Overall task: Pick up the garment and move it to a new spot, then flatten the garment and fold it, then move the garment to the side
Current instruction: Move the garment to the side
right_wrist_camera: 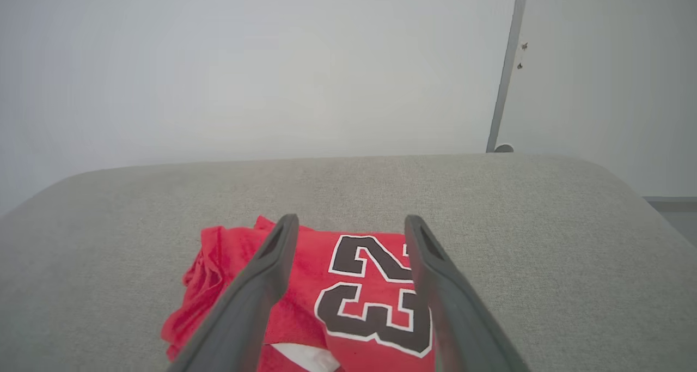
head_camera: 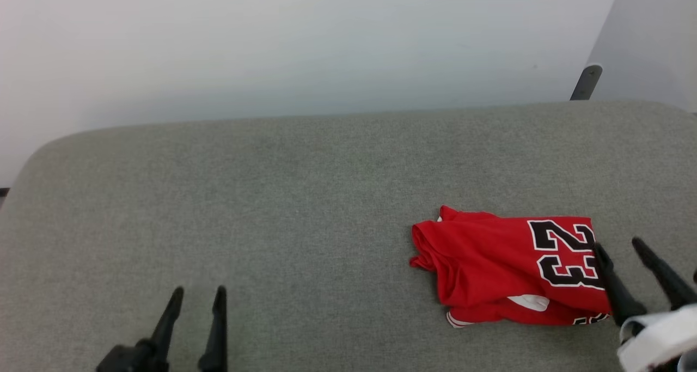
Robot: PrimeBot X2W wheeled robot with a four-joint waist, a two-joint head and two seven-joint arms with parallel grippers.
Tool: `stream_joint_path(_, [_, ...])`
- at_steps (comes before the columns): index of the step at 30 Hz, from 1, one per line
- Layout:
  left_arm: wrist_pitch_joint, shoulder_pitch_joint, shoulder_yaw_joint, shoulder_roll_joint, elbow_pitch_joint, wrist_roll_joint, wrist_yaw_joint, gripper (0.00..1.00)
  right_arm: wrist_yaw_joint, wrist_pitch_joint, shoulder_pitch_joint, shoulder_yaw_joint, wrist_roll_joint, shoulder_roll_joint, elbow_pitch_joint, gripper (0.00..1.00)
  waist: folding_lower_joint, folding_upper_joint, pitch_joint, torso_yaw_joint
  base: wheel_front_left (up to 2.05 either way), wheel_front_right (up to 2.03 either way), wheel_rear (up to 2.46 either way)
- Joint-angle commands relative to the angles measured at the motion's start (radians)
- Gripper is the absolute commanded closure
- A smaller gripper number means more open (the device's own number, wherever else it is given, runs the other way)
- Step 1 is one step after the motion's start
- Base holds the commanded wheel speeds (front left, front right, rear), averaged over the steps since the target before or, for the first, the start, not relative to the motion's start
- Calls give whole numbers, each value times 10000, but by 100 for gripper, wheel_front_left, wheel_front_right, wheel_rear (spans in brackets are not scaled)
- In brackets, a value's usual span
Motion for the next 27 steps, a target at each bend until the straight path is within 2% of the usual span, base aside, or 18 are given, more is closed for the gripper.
stream_joint_path(1, [3,-315,-140,-42,32,79,-25,0,-3,653,-507,87,178,-401,180,0,0,0,169,-40,0,0,0])
stream_joint_path(5, [3,-833,-519,-68,99,-21,-25,0,-5,2810,-1461,521,902,-1283,826,0,0,0,530,-85,0,0,0])
stream_joint_path(6, [3,-833,-519,-68,99,-21,-25,0,-5,2810,-1461,521,902,-1283,826,0,0,0,530,-85,0,0,0])
stream_joint_path(10, [3,-1369,-856,-38,189,-67,-25,0,-3,4939,-2496,1020,1624,-1980,1636,0,0,0,970,-56,0,0,0])
stream_joint_path(16, [3,-2101,-1137,75,367,-178,-25,0,-5,8093,-3804,1486,2732,-2015,3066,0,0,0,1683,88,0,0,0])
stream_joint_path(18, [3,-2301,-1240,114,410,-182,-25,0,-5,8494,-4107,1404,2797,-1890,3398,0,0,0,1897,172,0,0,0])
stream_joint_path(25, [3,-2787,-1364,158,480,-265,-25,0,-3,8735,-4456,1577,2599,-1280,4317,0,0,0,2465,326,0,0,0])
stream_joint_path(26, [3,-2805,-1379,182,497,-248,-25,0,-5,8698,-4440,1601,2612,-1214,4379,11,0,0,2494,312,0,0,0])
stream_joint_path(27, [3,-2816,-1385,204,512,-209,-25,0,-5,8596,-4460,1636,2612,-1182,4363,63,0,0,2522,286,0,0,0])
